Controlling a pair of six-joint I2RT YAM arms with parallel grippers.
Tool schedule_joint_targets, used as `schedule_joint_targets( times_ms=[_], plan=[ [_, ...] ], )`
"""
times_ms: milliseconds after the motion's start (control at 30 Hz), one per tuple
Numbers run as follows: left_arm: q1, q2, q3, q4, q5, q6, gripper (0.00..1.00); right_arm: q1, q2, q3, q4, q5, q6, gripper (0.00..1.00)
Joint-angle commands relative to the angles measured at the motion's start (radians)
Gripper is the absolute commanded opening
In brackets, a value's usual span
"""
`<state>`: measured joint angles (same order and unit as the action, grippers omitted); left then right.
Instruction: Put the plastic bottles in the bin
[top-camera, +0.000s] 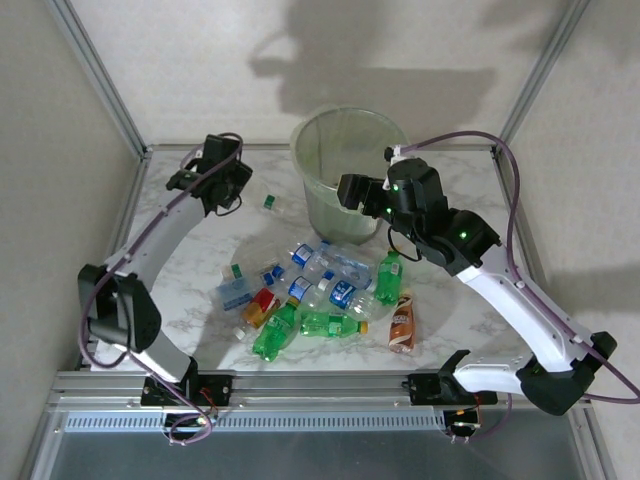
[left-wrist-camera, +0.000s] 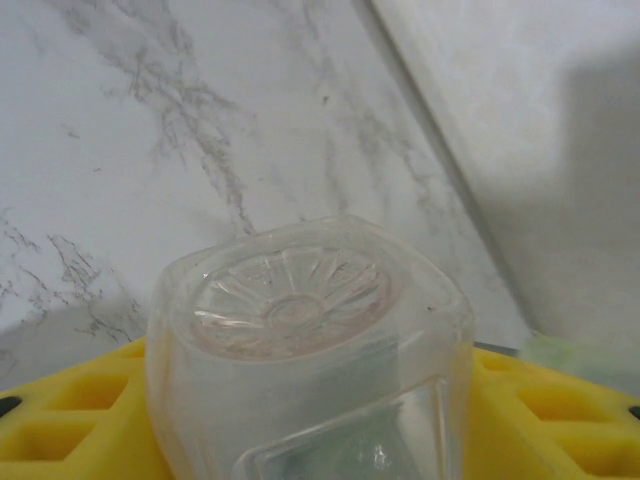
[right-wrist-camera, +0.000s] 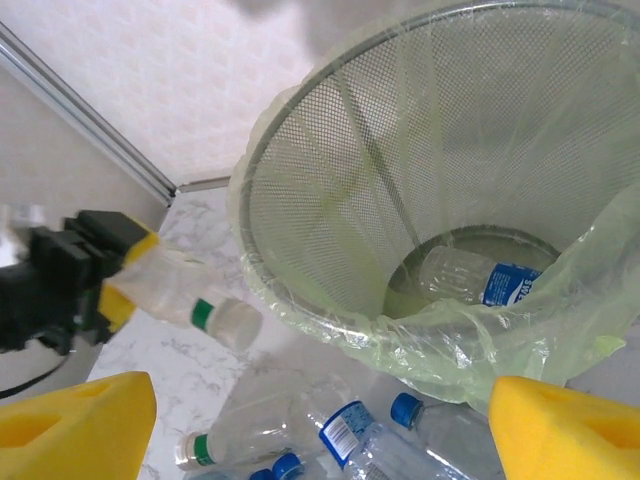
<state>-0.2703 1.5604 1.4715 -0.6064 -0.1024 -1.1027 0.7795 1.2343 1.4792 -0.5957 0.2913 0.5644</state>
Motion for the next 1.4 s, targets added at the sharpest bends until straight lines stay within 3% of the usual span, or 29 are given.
schedule_joint_targets(
  times_ms=[0,200,300,400,667,1000,1200,1367],
  plan=[
    [0.008,-0.071,0.042,-0.08,-0.022,-0.01,0.54,0.006,0.01,0.058,-0.005,-0.03,-0.04,0.87],
    [0.011,-0.097,0.17,-0.042,0.164,0.069,0.54,0.006,0.067,0.084,0.076,-0.42,-0.09,0.87],
    [0.011,-0.107,0.199,0.021,0.28,0.079,0.53,0.0,0.124,0.138,0.067,-0.526,-0.089,0.88],
    [0.011,-0.118,0.216,0.097,0.387,0.079,0.52,-0.003,0.177,0.206,0.028,-0.536,-0.087,0.87],
    [0.005,-0.119,0.273,0.194,0.545,0.087,0.53,-0.027,0.289,0.319,-0.008,-0.557,-0.069,0.84],
    [-0.019,-0.109,0.264,0.249,0.647,0.101,0.52,-0.046,0.338,0.374,0.012,-0.567,-0.058,0.82],
    [-0.034,-0.107,0.259,0.278,0.672,0.096,0.5,-0.063,0.349,0.382,0.034,-0.57,-0.052,0.66],
    [-0.041,-0.105,0.249,0.275,0.669,0.101,0.49,-0.071,0.346,0.385,0.043,-0.585,-0.051,0.47]
  ],
)
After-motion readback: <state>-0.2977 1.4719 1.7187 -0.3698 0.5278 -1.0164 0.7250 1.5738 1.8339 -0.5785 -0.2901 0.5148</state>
